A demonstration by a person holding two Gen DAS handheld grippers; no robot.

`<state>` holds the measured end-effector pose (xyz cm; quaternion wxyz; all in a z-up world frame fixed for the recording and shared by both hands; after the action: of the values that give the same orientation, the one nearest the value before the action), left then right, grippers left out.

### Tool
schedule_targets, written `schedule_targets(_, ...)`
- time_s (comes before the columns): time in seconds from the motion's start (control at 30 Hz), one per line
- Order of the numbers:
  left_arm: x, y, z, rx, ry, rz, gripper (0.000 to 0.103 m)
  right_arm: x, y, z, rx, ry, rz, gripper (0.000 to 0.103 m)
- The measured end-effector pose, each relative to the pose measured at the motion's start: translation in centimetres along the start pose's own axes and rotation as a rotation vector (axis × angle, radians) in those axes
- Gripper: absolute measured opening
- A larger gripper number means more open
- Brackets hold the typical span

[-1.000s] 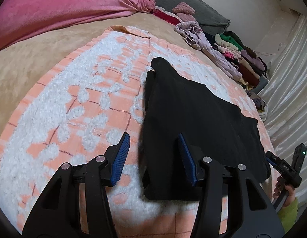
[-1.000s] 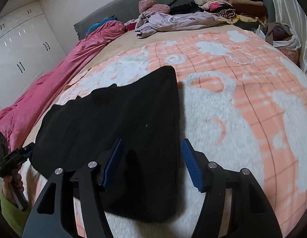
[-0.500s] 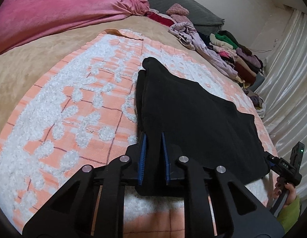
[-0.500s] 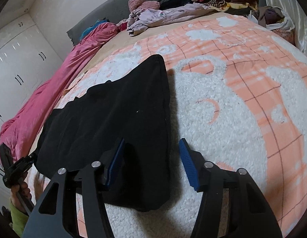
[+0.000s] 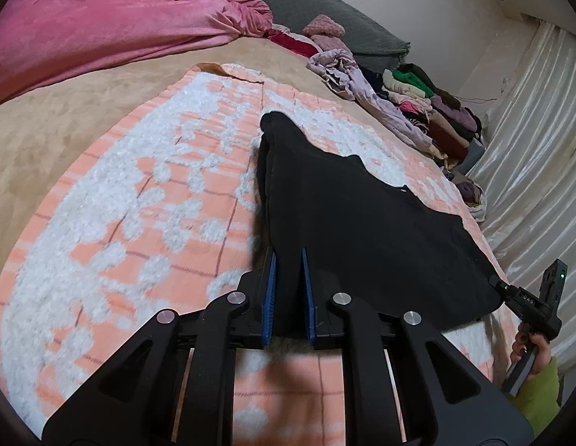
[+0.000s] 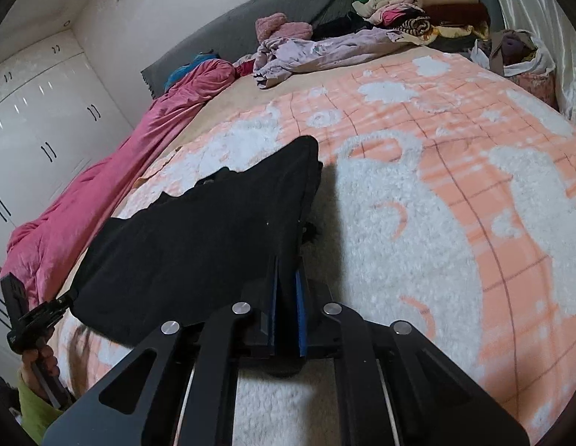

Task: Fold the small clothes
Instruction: 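Grasp the sweatshirt edge with the left gripper and straighten it, then open the left gripper and lift it off the sweatshirt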

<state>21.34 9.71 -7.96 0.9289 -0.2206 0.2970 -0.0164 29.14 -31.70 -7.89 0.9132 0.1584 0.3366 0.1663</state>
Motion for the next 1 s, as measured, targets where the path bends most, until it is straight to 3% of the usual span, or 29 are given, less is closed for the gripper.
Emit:
schedule_targets(0.3,1.4,1.2,-0.9,0.011,0.034,0.039,0.011,1.6,-1.4,-1.3,0.03,0.025,-0.06,0.009)
schedule_targets(0.5,0.8,1.1,-0.9,0.045,0.013,0.076,0.019,2.1,-1.7,-1.6,0.019,0.019,-0.11,0.011)
schedule_targets(0.7,-0.2,0.8,-0.3,0.097,-0.024,0.121,0.021,0.5,-1.5,-0.9,-0.009,-0.028,-0.149,0.026)
schedule_targets(0.77,-0.5,0.8,-0.2,0.107,-0.029,0.133,0.022,-0.1,-1.3,-0.7,-0.016,-0.041,-0.154,0.041)
schedule_targets(1.0,-1.4,0.8,0.1,0.111,-0.045,0.157,0.032,-1.7,-0.1,-0.5,-0.053,-0.065,-0.148,0.048)
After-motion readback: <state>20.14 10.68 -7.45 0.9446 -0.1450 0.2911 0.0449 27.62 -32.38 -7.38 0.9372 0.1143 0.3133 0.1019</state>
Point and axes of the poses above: each gripper's, at about its wrist camera, not at the fingertips, and x roughly the way its jaws point, y to its left, z to its top, the point moved 9 cm from there along x, roughly the way its jaws point, and after that the axes turned 7 degrees about -y, right-handed, at the moved point
